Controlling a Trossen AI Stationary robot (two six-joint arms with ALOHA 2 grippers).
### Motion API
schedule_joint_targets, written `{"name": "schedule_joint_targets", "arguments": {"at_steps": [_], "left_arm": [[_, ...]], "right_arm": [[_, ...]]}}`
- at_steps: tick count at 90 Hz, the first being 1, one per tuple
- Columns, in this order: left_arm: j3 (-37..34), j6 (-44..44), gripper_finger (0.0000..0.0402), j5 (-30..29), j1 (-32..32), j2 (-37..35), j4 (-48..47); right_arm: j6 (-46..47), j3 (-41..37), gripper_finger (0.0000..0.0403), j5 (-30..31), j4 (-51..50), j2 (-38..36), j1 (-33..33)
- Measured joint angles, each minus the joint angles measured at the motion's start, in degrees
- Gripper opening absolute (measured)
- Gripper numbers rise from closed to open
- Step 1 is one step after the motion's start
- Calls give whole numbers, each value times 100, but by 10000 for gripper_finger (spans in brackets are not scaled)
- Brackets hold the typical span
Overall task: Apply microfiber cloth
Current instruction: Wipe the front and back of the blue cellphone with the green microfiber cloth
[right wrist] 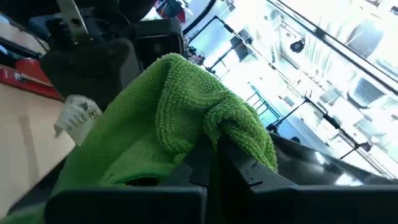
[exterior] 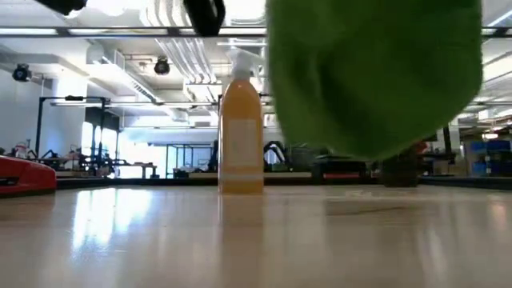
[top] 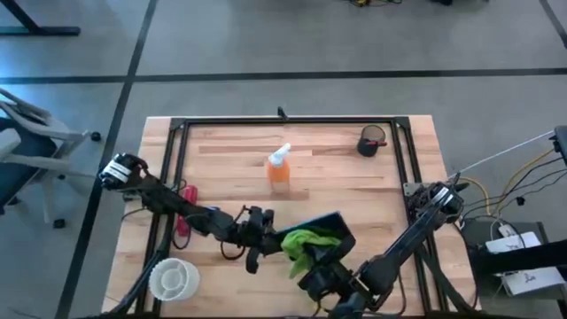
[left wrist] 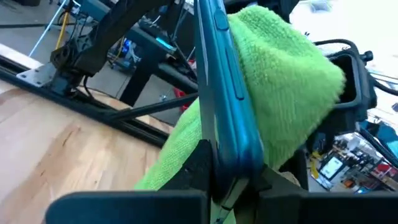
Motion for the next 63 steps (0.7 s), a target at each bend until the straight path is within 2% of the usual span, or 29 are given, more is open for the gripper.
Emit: {"name": "schedule_joint_targets", "arguments": {"at_steps": [7,28,44,55,63], "left_arm": [[194,2,7,21,0,0,-197],[511,24,7,277,-29,-15,-378],[423,-267,7,384,-40,-98,-208],[158,-485,7,418,-44,-109,203],[-155,-625,7,377,-4,-103,667]], "right_arm": [[-276,182,0,-139,-2,10,-26],[-571,695,0,-1148,33,14,-124],[-612,762,0,-735,-21,-5,-82],[245,709,0,-629,-615,-198,-24],[1943,682,0,-588,-1969,-389,-36]]}}
